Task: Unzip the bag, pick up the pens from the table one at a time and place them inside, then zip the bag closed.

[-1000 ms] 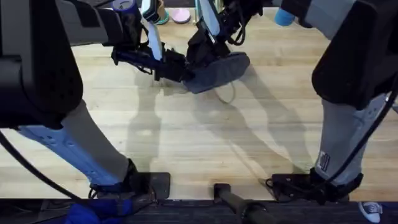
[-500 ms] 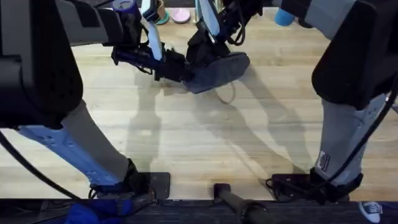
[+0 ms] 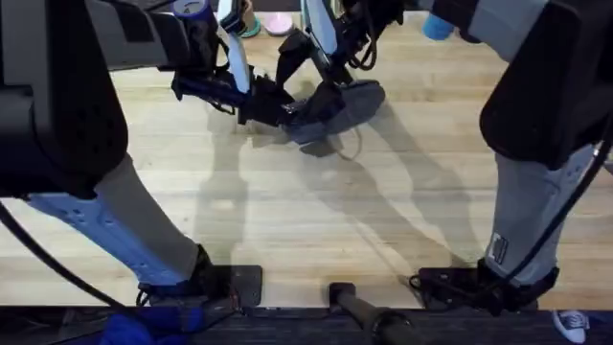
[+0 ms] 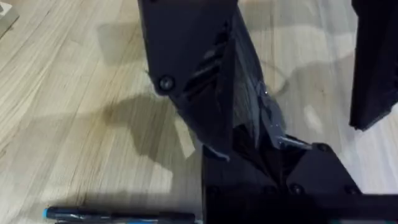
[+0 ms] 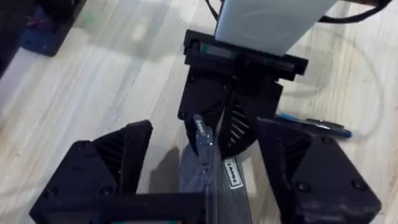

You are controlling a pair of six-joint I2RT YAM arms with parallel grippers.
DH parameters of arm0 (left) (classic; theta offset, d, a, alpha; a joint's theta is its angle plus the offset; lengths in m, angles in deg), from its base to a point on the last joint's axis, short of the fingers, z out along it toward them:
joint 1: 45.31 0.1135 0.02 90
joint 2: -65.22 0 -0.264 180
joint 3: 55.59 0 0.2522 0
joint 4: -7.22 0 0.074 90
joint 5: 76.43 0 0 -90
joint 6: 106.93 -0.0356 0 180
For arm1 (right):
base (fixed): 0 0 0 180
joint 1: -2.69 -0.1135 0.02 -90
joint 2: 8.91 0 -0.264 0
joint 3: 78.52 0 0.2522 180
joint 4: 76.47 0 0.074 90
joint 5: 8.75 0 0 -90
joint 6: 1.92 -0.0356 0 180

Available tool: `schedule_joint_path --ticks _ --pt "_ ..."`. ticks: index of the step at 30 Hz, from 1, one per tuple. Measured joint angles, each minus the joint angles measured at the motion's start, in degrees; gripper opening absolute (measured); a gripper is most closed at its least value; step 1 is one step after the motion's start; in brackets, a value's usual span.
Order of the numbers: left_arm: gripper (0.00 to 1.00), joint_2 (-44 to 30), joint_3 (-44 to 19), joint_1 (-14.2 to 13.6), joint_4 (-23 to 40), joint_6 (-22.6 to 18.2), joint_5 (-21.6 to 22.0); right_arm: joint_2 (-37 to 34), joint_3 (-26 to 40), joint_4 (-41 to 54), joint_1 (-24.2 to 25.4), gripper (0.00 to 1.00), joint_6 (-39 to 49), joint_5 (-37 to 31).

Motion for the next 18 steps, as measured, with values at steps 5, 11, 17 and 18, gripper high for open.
schedule_joint_path --ticks 5,11,17,18 --pt "0.042 0.0 0.0 0.0 0.0 0.0 0.0 0.0 0.04 0.02 0.0 0.993 0.01 0.0" --pt "0.042 0.0 0.0 0.0 0.0 0.0 0.0 0.0 0.07 0.02 0.0 0.995 0.01 0.0" --pt "0.042 0.0 0.0 0.0 0.0 0.0 0.0 0.0 0.07 -0.41 0.19 0.996 0.02 -0.11" --pt "0.042 0.0 0.0 0.0 0.0 0.0 0.0 0.0 0.07 -0.21 0.28 0.996 0.02 -0.1"
